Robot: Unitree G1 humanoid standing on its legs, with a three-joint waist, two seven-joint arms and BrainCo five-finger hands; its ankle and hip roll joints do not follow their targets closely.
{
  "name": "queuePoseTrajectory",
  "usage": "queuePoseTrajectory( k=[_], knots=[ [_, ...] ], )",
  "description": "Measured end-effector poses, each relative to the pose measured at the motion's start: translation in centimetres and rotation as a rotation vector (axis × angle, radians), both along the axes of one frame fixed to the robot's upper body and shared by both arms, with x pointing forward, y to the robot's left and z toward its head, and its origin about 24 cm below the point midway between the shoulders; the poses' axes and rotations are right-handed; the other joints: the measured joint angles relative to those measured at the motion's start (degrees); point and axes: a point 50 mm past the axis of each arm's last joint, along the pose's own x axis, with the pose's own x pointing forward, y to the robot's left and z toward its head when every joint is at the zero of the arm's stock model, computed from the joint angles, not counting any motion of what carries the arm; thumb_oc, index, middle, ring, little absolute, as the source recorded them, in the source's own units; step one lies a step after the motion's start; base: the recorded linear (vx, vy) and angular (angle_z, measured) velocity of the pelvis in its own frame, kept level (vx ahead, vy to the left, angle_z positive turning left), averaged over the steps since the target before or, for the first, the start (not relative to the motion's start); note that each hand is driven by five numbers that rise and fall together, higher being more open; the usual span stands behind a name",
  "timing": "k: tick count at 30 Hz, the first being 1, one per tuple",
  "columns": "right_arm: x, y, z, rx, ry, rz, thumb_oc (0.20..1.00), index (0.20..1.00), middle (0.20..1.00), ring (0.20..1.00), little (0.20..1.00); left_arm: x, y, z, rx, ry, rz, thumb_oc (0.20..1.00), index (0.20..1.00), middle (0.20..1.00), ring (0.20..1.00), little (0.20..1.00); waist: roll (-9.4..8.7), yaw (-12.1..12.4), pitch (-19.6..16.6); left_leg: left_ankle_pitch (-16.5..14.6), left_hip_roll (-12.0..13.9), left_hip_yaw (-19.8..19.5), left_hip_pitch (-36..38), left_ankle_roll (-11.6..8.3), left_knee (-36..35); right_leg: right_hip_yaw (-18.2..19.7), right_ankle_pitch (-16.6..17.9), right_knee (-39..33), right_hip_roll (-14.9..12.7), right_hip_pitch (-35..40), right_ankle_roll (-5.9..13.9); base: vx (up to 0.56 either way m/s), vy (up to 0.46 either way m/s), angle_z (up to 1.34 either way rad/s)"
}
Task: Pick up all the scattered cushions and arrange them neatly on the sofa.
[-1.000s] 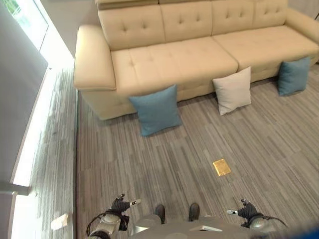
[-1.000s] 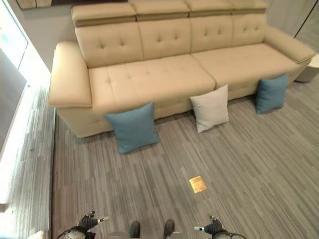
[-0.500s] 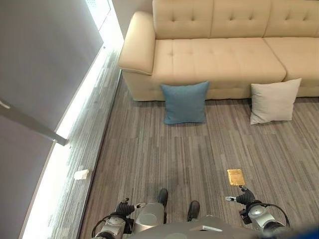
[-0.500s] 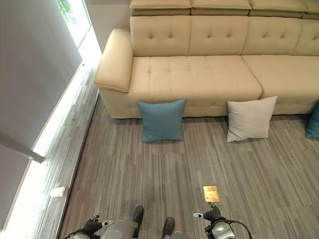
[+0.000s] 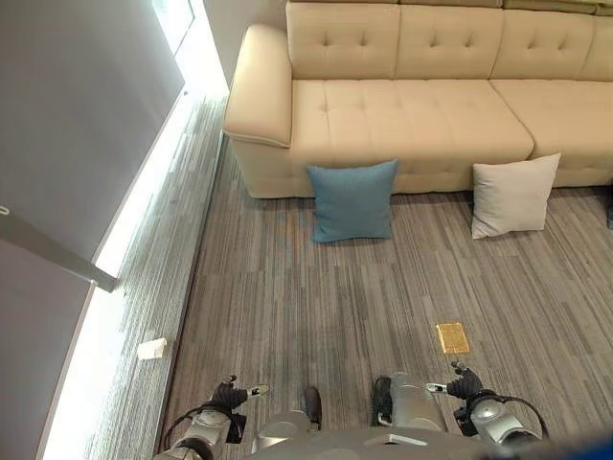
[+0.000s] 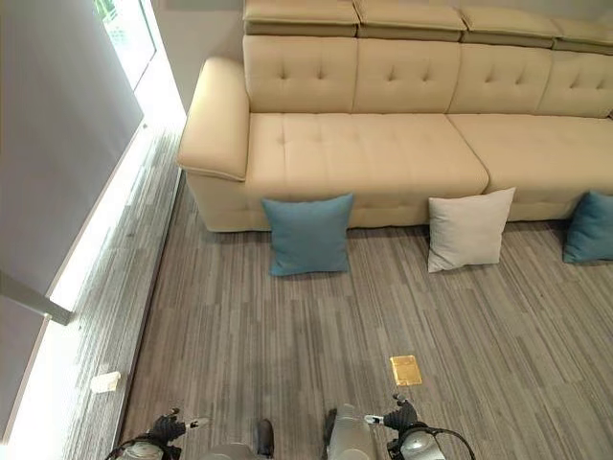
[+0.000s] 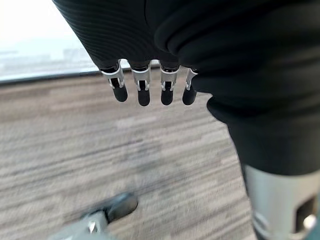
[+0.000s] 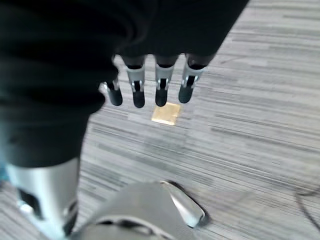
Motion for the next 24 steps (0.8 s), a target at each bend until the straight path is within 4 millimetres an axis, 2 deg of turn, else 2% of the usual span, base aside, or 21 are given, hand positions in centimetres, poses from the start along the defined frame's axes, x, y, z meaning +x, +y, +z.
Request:
queuePoseTrajectory(
  k=[1, 2, 4, 5, 6, 7, 8, 9, 10, 11, 12, 13, 14, 17, 19, 20, 21, 23, 24],
  knots=[
    [0.0, 0.0, 0.0, -0.002, 0.002, 0.004, 1.000, 1.000, 1.000, 1.000, 1.000, -0.3, 0.1, -0.1, 0.002, 0.009, 0.005, 1.000, 1.000, 1.000, 1.000, 1.000, -0.95, 0.3, -0.5, -0.7, -0.6, 0.7, 0.7, 0.44, 0.0, -3.5, 1.2, -9.1, 0.0, 1.9, -1.62, 0.24, -0.104, -0.07],
    [-0.4, -0.1, -0.1, -0.011, 0.009, 0.015, 1.000, 1.000, 1.000, 1.000, 1.000, -1.0, -0.3, -0.3, -0.008, 0.029, 0.010, 1.000, 1.000, 1.000, 1.000, 1.000, -1.08, -0.4, -0.6, -2.4, -0.4, -0.3, 2.6, 0.08, 0.3, -3.9, 3.4, -13.2, 1.8, 2.5, -2.69, 0.37, -0.187, 0.00],
    [-0.7, -0.1, -0.2, -0.018, 0.024, 0.023, 1.000, 1.000, 1.000, 1.000, 1.000, -1.3, -0.7, -0.5, -0.017, 0.040, 0.008, 1.000, 1.000, 1.000, 1.000, 1.000, -1.10, -1.5, -0.7, -4.1, 1.0, -0.8, 4.6, -1.95, 0.3, -1.6, 5.6, -16.7, 4.7, 4.1, -3.56, 0.32, -0.226, 0.28],
    [-1.6, -0.3, -0.5, -0.022, 0.053, 0.014, 1.000, 1.000, 1.000, 1.000, 1.000, -1.6, -0.8, -0.7, -0.020, 0.052, 0.010, 1.000, 1.000, 1.000, 1.000, 1.000, -1.10, -1.6, -1.0, -5.1, 1.8, -1.9, 6.7, -3.12, 0.5, -2.1, 7.0, -17.4, 5.4, 6.2, -5.14, 0.29, -0.299, 0.92],
    [-3.1, -0.7, -0.9, -0.030, 0.095, -0.005, 1.000, 1.000, 1.000, 1.000, 1.000, -0.9, -1.6, -0.7, -0.038, 0.034, -0.001, 1.000, 1.000, 1.000, 1.000, 1.000, -0.38, -1.7, -2.0, -6.6, 3.9, -5.0, 6.9, -4.93, 4.0, -3.9, 10.0, -19.2, 6.7, 9.8, -8.71, 0.24, -0.303, 1.06],
    [-3.2, -0.9, -0.9, -0.027, 0.090, -0.020, 1.000, 1.000, 1.000, 1.000, 1.000, -0.3, -2.1, -0.6, -0.052, 0.015, -0.006, 1.000, 1.000, 1.000, 1.000, 1.000, -0.66, -1.3, -2.3, -6.5, 4.4, -5.2, 5.2, -5.46, 8.8, -5.0, 10.0, -22.0, 7.3, 12.6, -9.17, 0.14, -0.214, 1.07],
    [-3.1, -0.8, -0.8, -0.026, 0.086, -0.023, 1.000, 1.000, 1.000, 1.000, 1.000, 0.1, -2.4, -0.5, -0.061, -0.001, -0.007, 1.000, 1.000, 1.000, 1.000, 1.000, -1.19, -0.6, -2.3, -7.1, 4.8, -5.1, 2.3, -6.90, 15.9, -5.1, 10.3, -24.6, 7.7, 14.9, -9.82, 0.07, -0.142, 0.50],
    [-2.6, -0.9, -0.7, -0.025, 0.070, -0.021, 1.000, 1.000, 1.000, 1.000, 1.000, 0.5, -2.1, -0.4, -0.061, -0.014, -0.010, 1.000, 1.000, 1.000, 1.000, 1.000, -2.12, 0.1, -2.3, -8.1, 4.9, -5.0, -3.4, -9.04, 27.7, -4.8, 10.6, -26.6, 8.1, 16.6, -12.26, 0.11, -0.127, 0.04],
    [-1.0, -1.0, -0.1, -0.026, 0.017, -0.012, 1.000, 1.000, 1.000, 1.000, 1.000, 0.8, -1.9, -0.2, -0.062, -0.023, -0.013, 1.000, 1.000, 1.000, 1.000, 1.000, -2.30, 1.4, -2.4, -8.6, 6.3, -5.9, -11.1, -10.24, 38.2, -4.2, 8.6, -26.6, 9.3, 17.2, -14.98, 0.23, -0.102, -0.17],
    [-0.2, -0.8, 0.1, -0.026, 0.009, -0.002, 1.000, 1.000, 1.000, 1.000, 1.000, 1.8, -1.7, 0.1, -0.057, -0.049, -0.014, 1.000, 1.000, 1.000, 1.000, 1.000, -3.37, 2.0, -1.6, -8.3, 5.8, -5.2, -15.3, -9.99, 33.8, -4.3, 7.8, -26.8, 9.5, 17.7, -14.78, 0.35, -0.052, -0.20],
    [-0.1, -0.6, 0.1, -0.021, 0.003, 0.004, 1.000, 1.000, 1.000, 1.000, 1.000, 1.7, -1.4, 0.1, -0.050, -0.045, -0.013, 1.000, 1.000, 1.000, 1.000, 1.000, -3.67, 1.6, -0.3, -6.3, 5.7, -5.0, -15.5, -9.86, 20.9, -4.8, 5.5, -26.9, 10.4, 20.3, -13.87, 0.35, 0.008, 0.00],
    [-0.5, -0.7, -0.1, -0.022, 0.014, 0.003, 1.000, 1.000, 1.000, 1.000, 1.000, 1.7, -1.3, 0.2, -0.048, -0.046, -0.015, 1.000, 1.000, 1.000, 1.000, 1.000, -3.86, 1.7, -0.1, -3.8, 5.3, -5.1, -15.3, -10.20, 15.4, -4.9, 4.6, -26.9, 10.9, 21.0, -13.69, 0.35, 0.049, -0.05],
    [-0.9, -0.8, -0.2, -0.031, 0.038, 0.005, 1.000, 1.000, 1.000, 1.000, 1.000, 1.7, -1.1, 0.2, -0.043, -0.045, -0.014, 1.000, 1.000, 1.000, 1.000, 1.000, -3.82, 2.0, 0.9, 1.7, 4.7, -5.2, -15.6, -10.15, 7.6, -4.5, 3.3, -26.9, 11.9, 22.9, -13.79, 0.29, 0.075, -0.14],
    [-1.1, -0.9, -0.3, -0.036, 0.051, 0.004, 1.000, 1.000, 1.000, 1.000, 1.000, 1.3, -1.1, 0.1, -0.046, -0.035, -0.007, 1.000, 1.000, 1.000, 1.000, 1.000, -3.12, 2.9, 2.0, 5.9, 4.8, -6.6, -16.8, -10.39, 4.1, -2.5, 1.6, -26.9, 14.0, 24.3, -13.72, 0.26, 0.115, -0.38],
    [-1.2, -0.9, -0.4, -0.037, 0.055, 0.003, 1.000, 1.000, 1.000, 1.000, 1.000, 0.6, -1.1, -0.1, -0.047, -0.019, 0.000, 1.000, 1.000, 1.000, 1.000, 1.000, -2.66, 2.9, 1.9, 7.6, 4.3, -6.0, -14.4, -8.45, 3.3, -1.1, 0.9, -26.6, 14.1, 26.6, -12.87, 0.26, 0.173, -0.48],
    [-1.4, -1.0, -0.4, -0.041, 0.060, 0.003, 1.000, 1.000, 1.000, 1.000, 1.000, 0.1, -1.1, -0.2, -0.049, -0.007, 0.001, 1.000, 1.000, 1.000, 1.000, 1.000, -2.05, 2.7, 1.4, 8.0, 3.8, -5.7, -12.2, -7.80, 3.0, 0.0, -0.1, -26.6, 14.0, 27.9, -11.61, 0.22, 0.149, -0.51],
    [-1.8, -1.0, -0.5, -0.041, 0.071, 0.002, 1.000, 1.000, 1.000, 1.000, 1.000, -0.8, -1.2, -0.5, -0.051, 0.017, 0.009, 1.000, 1.000, 1.000, 1.000, 1.000, -1.37, 2.5, 0.9, 9.4, 3.5, -5.4, -10.0, -4.06, 1.5, 0.9, -1.4, -26.0, 13.7, 29.1, -10.84, 0.20, 0.154, -0.35],
    [-1.7, -0.3, -0.7, -0.023, 0.069, 0.014, 1.000, 1.000, 1.000, 1.000, 1.000, 0.2, -1.0, -0.2, -0.043, -0.010, -0.001, 1.000, 1.000, 1.000, 1.000, 1.000, -1.97, 2.1, 0.4, 7.7, 1.7, -5.1, -8.2, -2.19, 0.9, 1.2, -2.9, -22.4, 11.5, 28.4, -8.75, 0.22, 0.202, -0.11],
    [-1.5, -0.2, -0.6, -0.017, 0.069, 0.018, 1.000, 1.000, 1.000, 1.000, 1.000, 0.3, -0.8, -0.1, -0.038, -0.005, 0.001, 1.000, 1.000, 1.000, 1.000, 1.000, -1.44, 2.1, 0.1, 6.4, 1.3, -5.0, -6.1, -1.21, 0.3, 1.3, -5.3, -14.8, 10.2, 26.4, -6.21, 0.14, 0.187, -0.11]
  ],
)
